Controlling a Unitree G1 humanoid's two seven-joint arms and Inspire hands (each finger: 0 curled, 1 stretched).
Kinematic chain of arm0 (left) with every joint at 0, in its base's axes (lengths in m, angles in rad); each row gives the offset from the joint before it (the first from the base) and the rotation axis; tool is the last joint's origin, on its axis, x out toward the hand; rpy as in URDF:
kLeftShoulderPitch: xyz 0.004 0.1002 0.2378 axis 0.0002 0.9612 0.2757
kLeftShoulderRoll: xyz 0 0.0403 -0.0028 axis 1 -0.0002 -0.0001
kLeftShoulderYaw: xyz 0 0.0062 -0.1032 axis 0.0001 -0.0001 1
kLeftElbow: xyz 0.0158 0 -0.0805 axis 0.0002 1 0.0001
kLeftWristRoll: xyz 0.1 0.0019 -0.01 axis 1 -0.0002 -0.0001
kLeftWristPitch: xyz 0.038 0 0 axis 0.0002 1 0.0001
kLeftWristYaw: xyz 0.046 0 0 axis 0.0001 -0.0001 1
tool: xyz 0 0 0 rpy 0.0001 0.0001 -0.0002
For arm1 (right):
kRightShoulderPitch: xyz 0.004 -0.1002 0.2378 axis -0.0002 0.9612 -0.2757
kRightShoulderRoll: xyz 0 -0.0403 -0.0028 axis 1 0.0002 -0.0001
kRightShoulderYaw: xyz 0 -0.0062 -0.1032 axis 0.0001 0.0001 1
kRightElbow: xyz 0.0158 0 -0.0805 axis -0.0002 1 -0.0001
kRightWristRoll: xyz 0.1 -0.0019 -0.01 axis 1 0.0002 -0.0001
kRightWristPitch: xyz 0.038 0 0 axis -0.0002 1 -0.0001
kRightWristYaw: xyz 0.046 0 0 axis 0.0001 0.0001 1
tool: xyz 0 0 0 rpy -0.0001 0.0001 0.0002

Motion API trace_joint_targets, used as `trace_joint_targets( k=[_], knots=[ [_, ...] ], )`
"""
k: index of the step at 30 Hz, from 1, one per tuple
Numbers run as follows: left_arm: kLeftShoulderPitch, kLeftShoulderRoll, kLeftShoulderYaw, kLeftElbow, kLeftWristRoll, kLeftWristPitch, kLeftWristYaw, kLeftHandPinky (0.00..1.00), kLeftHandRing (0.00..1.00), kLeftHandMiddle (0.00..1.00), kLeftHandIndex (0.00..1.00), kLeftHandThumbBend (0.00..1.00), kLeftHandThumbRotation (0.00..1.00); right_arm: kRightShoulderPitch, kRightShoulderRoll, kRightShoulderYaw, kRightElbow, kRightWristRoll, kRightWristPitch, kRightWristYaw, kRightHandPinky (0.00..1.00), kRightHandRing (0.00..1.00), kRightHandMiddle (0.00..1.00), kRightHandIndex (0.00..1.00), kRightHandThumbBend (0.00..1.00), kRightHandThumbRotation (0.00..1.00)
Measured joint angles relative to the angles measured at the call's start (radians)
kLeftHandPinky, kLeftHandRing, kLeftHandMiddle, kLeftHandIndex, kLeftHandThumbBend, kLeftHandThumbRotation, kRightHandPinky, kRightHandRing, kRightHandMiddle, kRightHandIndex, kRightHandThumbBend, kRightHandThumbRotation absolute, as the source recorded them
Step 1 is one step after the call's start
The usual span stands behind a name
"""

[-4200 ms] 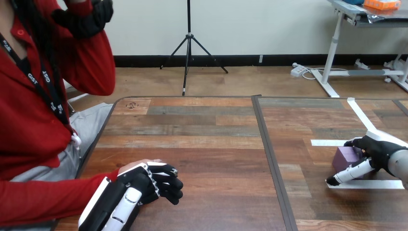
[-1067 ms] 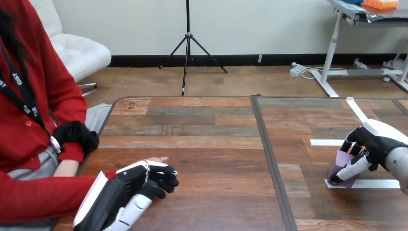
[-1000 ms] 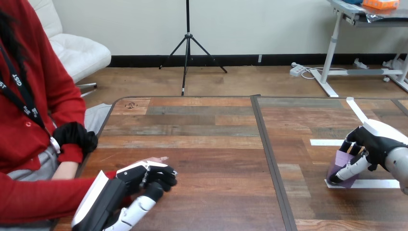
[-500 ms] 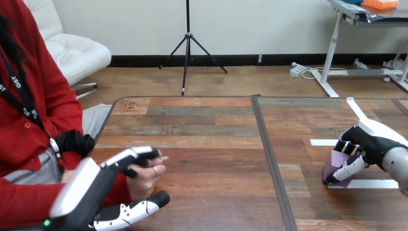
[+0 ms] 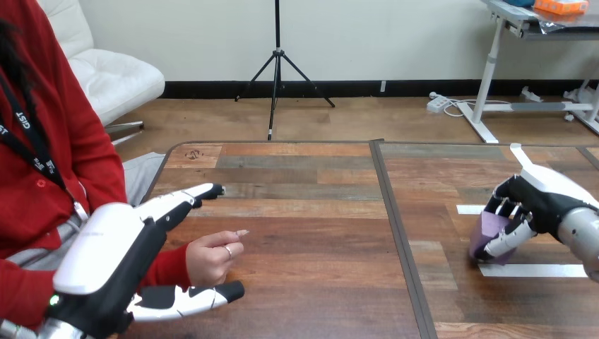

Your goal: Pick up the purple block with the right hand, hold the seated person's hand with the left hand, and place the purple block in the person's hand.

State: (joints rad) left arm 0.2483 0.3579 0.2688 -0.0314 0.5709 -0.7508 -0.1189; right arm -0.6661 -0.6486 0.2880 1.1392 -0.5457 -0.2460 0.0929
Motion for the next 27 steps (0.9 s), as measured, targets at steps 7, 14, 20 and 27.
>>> trace_joint_targets(
  k=[7,14,20,27],
  knots=[
    [-0.026,0.047,-0.014,0.000,0.065,0.023,0.036,0.73,0.78,0.81,0.83,0.92,0.41,0.000,-0.008,-0.008,-0.009,0.002,-0.003,0.000,0.38,0.44,0.48,0.49,0.73,0.00],
    [-0.041,0.078,-0.035,0.001,0.108,0.062,0.049,0.73,0.78,0.81,0.83,0.93,0.40,0.000,-0.009,-0.014,-0.009,0.002,-0.001,0.000,0.42,0.47,0.50,0.49,0.72,0.00],
    [-0.060,0.099,-0.065,0.009,0.147,0.098,0.063,0.73,0.77,0.80,0.82,0.94,0.38,0.000,-0.009,-0.014,-0.009,0.002,0.000,0.000,0.41,0.47,0.50,0.49,0.72,0.00],
    [-0.094,0.126,-0.104,0.047,0.186,0.120,0.093,0.72,0.76,0.80,0.81,0.96,0.35,0.000,-0.009,-0.014,-0.009,0.002,0.000,0.000,0.41,0.47,0.51,0.49,0.72,0.00]
  ],
)
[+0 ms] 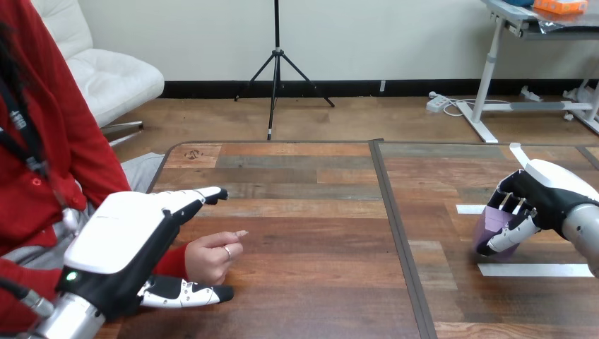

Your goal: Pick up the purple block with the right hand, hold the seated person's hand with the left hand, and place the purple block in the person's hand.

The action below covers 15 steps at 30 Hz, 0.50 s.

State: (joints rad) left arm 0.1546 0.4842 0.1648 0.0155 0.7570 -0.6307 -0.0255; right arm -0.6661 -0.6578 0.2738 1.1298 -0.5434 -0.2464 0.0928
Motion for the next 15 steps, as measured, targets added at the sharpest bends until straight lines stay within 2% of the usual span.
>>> trace_joint_targets(
  k=[15],
  knots=[
    [-0.078,0.081,-0.087,0.076,0.043,0.116,-0.034,0.68,0.72,0.75,0.77,1.00,0.24,0.000,-0.001,0.000,0.000,-0.004,-0.005,-0.011,0.43,0.48,0.52,0.49,0.72,0.00]
  ],
)
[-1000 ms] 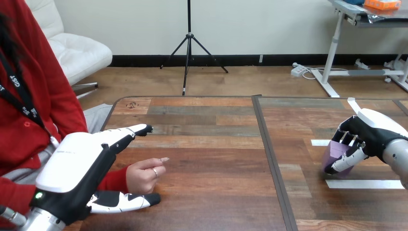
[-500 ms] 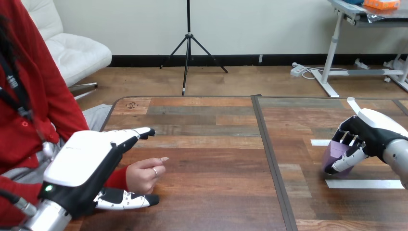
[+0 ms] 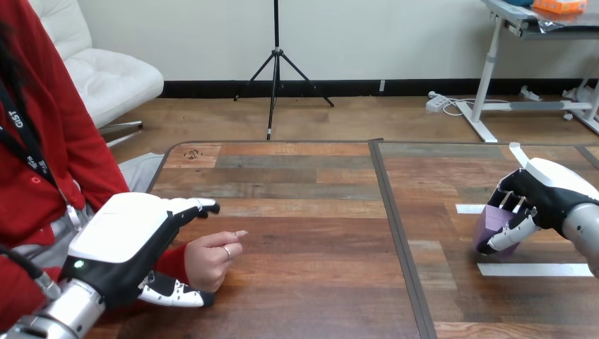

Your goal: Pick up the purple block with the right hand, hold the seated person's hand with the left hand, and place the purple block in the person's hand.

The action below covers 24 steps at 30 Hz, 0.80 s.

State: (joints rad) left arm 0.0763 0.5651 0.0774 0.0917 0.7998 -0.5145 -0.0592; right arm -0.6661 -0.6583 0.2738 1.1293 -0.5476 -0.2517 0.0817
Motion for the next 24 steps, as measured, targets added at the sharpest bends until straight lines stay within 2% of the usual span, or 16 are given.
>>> trace_joint_targets(
  k=[12,24],
  knots=[
    [-0.051,0.050,-0.063,0.062,0.027,0.048,0.002,0.65,0.70,0.72,0.72,1.00,0.16,0.000,0.000,0.000,-0.006,0.000,-0.003,-0.005,0.43,0.49,0.52,0.49,0.72,0.00],
    [-0.085,0.065,-0.109,0.114,0.048,0.094,0.017,0.64,0.70,0.73,0.72,1.00,0.15,0.000,-0.001,-0.001,-0.021,0.001,-0.005,-0.006,0.42,0.47,0.50,0.49,0.72,0.00]
  ],
)
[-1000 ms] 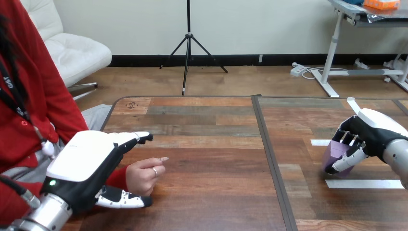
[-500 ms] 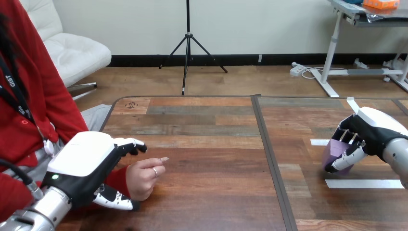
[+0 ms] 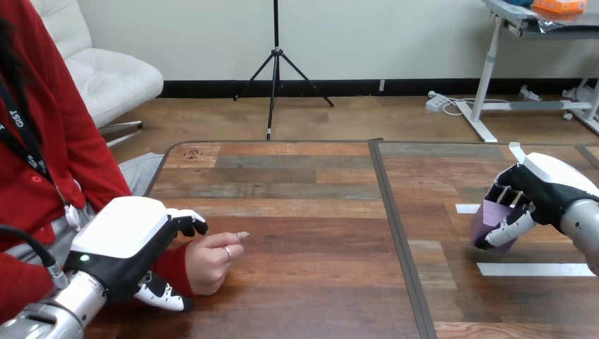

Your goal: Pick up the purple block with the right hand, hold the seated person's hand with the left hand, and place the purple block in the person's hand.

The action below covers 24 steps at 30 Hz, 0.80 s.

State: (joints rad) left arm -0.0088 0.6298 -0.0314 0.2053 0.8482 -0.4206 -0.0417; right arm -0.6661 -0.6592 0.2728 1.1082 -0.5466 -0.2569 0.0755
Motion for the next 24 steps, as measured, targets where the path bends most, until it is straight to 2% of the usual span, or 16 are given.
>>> trace_joint_targets(
  k=[18,24],
  knots=[
    [-0.041,0.004,-0.038,0.060,-0.010,0.052,-0.002,0.62,0.70,0.73,0.72,1.00,0.10,0.000,0.000,-0.001,-0.002,0.001,-0.009,-0.001,0.43,0.48,0.51,0.49,0.72,0.00],
    [-0.060,0.012,-0.054,0.075,-0.015,0.079,-0.035,0.62,0.70,0.73,0.73,0.99,0.08,0.000,0.000,-0.001,-0.002,0.001,-0.009,-0.001,0.43,0.48,0.51,0.49,0.72,0.00]
  ],
)
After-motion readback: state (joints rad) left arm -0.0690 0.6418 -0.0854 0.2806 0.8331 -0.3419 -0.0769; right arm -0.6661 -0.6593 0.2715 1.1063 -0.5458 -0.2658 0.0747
